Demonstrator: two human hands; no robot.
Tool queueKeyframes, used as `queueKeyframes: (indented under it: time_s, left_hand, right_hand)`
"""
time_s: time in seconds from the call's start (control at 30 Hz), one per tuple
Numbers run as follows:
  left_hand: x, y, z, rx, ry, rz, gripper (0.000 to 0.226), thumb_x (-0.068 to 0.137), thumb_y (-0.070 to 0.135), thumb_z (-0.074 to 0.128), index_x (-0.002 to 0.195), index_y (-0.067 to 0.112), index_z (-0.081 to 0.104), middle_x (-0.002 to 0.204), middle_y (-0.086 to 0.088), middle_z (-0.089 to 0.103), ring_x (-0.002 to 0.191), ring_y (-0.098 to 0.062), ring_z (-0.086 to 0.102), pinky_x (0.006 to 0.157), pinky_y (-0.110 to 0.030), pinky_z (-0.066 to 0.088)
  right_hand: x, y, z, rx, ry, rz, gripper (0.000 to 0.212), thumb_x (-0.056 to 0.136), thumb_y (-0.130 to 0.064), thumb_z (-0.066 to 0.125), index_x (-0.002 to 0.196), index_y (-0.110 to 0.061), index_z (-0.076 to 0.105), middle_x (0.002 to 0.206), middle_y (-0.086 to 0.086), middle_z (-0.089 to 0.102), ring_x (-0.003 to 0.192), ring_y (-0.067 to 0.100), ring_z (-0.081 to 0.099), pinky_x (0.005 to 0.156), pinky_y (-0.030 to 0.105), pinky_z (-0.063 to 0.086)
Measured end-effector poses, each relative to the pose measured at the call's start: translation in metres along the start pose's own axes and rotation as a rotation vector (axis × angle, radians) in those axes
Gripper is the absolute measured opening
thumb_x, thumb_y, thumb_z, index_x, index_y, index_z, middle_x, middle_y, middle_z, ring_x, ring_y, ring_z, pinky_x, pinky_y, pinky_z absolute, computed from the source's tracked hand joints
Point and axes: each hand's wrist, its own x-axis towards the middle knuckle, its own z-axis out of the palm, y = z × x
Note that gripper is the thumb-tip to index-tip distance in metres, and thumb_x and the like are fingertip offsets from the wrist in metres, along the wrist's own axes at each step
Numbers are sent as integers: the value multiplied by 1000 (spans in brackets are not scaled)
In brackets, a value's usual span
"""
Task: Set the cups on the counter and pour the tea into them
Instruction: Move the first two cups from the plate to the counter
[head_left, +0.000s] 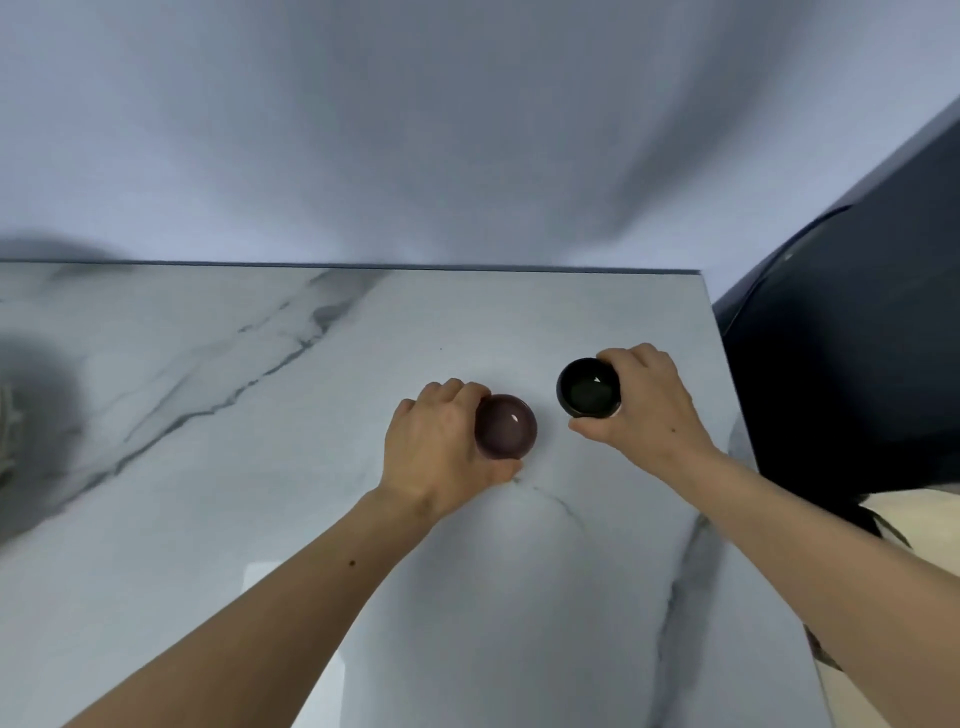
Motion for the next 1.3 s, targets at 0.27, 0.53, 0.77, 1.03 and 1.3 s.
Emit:
queueKeyframes:
  time_s: [0.27, 0.53, 0.77, 1.03, 1.3]
  left_hand:
    - [43, 27, 39, 56, -52, 42, 66, 65, 55, 72, 122, 25, 55, 116, 7, 60, 111, -18, 52, 91, -31, 38]
    - [55, 29, 55, 83, -57, 50, 64, 65, 55, 71, 119, 25, 55, 114, 6, 61, 109, -19, 52, 91, -32, 39]
    - [55, 27, 56, 87, -75, 57, 66, 65, 56, 71, 121, 26, 52, 115, 7, 59, 110, -18, 50, 90, -33, 40]
    - [46, 27, 42, 121, -109, 26, 79, 70, 56, 69, 135, 22, 41, 128, 3, 53, 122, -21, 46, 97, -36, 40]
    - [6, 1, -9, 212, -27, 11, 59, 83, 41, 62, 134, 20, 43, 126, 1, 57, 116, -23, 51, 95, -35, 42]
  right_hand:
    - [22, 54, 9, -23, 7, 80, 69, 65, -34, 83, 124, -15, 53, 119, 6, 51, 115, 25, 43, 95, 33, 39]
    - [29, 68, 20, -21, -4, 120, 66, 67, -38, 81, 123, -17, 53, 119, 6, 52, 115, 26, 44, 93, 35, 40]
    - [28, 66, 17, -65, -38, 147, 71, 68, -43, 79, 127, -17, 50, 124, 8, 51, 119, 28, 44, 95, 37, 39]
    - [17, 51, 3, -180, -54, 109, 80, 69, -43, 75, 137, -19, 40, 135, 4, 45, 124, 25, 39, 101, 37, 34]
    - [0, -7, -14, -280, 57, -255, 39, 73, -18, 71, 111, -12, 64, 114, 5, 60, 106, 29, 54, 84, 37, 41]
